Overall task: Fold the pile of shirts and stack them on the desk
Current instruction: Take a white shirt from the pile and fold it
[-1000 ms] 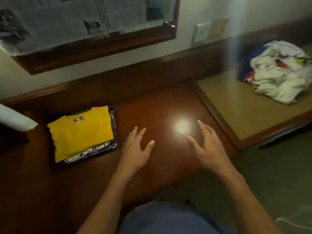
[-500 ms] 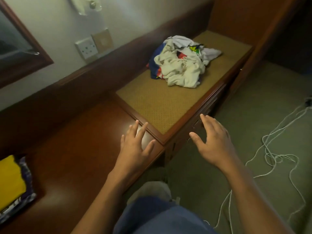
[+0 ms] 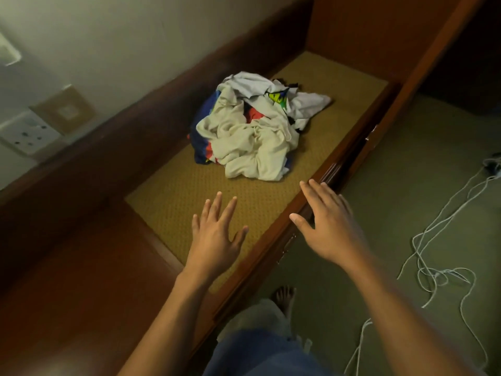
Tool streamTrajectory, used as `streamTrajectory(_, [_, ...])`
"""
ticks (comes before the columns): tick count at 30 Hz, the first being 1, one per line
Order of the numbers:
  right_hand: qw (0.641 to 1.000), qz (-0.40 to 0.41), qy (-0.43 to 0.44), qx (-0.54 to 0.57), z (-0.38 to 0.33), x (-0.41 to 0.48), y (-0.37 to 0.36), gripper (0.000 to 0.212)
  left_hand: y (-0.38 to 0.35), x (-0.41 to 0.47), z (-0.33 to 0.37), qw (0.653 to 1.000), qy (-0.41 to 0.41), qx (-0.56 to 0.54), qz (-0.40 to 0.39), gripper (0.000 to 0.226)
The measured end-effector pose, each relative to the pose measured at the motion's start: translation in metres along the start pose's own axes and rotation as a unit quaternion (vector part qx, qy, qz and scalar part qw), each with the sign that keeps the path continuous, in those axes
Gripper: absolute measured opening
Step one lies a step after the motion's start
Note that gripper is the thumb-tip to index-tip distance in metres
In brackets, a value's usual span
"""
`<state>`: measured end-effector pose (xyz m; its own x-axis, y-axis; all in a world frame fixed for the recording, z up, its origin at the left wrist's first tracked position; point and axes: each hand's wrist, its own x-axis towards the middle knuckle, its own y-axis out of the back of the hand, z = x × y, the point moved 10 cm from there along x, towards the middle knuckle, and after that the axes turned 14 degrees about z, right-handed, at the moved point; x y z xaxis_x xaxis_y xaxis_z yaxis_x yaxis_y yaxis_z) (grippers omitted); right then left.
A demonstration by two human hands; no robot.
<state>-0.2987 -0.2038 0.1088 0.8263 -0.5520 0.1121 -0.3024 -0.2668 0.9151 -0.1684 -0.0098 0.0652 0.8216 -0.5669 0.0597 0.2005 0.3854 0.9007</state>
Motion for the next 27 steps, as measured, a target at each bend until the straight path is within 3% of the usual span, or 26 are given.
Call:
streamTrajectory(11, [0.999, -0.039, 0.014, 0.024, 0.065, 0.156, -0.020, 0.069, -0.051, 0.145, 0.015, 0.999, 0.049, -0.012, -0.003, 0.065])
streamTrajectory(16, [0.996, -0.056, 0.050, 0.050, 0.067, 0.237, -0.063, 0.063, -0.080, 0.189, -0.021, 0.975, 0.198, -0.092, 0.032, 0.064])
streamTrajectory(19, [0.993, -0.075, 0.044, 0.077, 0.063, 0.281, -0.094, 0.057, -0.092, 0.202, -0.043, 0.930, 0.320, -0.156, 0.088, 0.047])
streamTrajectory(22, [0.992, -0.087, 0.049, 0.083, 0.057, 0.318, -0.124, 0.055, -0.112, 0.206, -0.058, 0.892, 0.411, -0.163, 0.094, 0.030])
streamTrajectory(25, [0.992, -0.095, 0.079, 0.028, 0.052, 0.339, -0.151, 0.058, -0.128, 0.207, -0.063, 0.875, 0.453, -0.149, 0.088, 0.013])
streamTrajectory(27, [0.989, -0.116, 0.092, -0.025, 0.053, 0.343, -0.167, 0.054, -0.127, 0.205, -0.056, 0.873, 0.456, -0.149, 0.095, 0.025])
